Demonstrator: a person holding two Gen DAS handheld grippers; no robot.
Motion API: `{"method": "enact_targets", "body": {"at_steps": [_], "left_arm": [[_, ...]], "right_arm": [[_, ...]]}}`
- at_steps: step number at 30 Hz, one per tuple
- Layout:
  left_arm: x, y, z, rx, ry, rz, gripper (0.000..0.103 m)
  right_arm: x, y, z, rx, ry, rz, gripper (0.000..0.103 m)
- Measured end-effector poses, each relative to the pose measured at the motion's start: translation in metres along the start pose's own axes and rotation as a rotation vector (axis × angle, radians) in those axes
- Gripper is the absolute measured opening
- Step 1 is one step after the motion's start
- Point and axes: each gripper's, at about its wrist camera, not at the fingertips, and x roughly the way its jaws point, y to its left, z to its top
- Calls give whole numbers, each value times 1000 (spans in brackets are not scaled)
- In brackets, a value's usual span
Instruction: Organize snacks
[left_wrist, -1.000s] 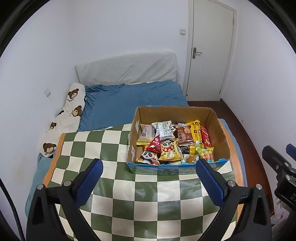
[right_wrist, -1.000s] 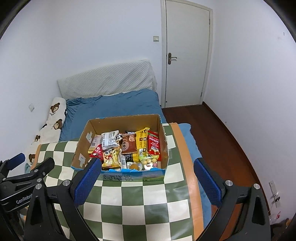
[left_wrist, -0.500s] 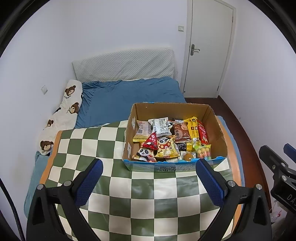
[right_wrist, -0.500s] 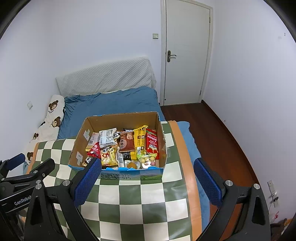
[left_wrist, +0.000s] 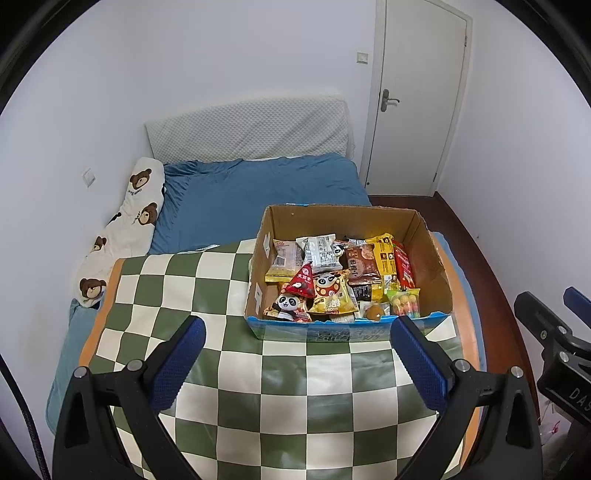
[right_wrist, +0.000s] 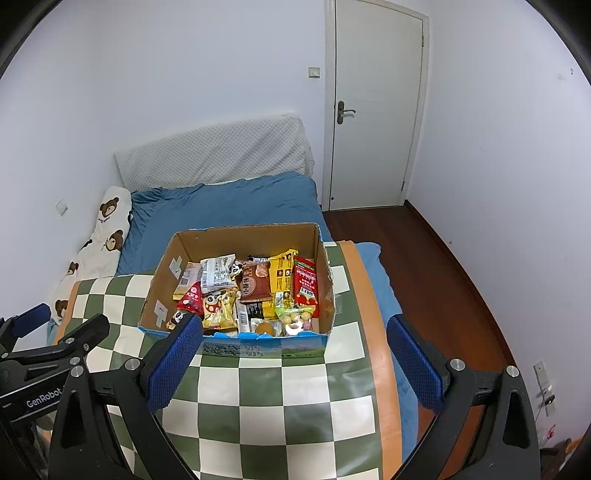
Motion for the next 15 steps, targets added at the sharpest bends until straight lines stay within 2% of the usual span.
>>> {"method": "enact_targets", "body": {"at_steps": [15], "left_arm": [[-8,-2,4,-11,-11,-3,103]], "right_arm": [[0,-1,-1,-7,6,-1,102]]}}
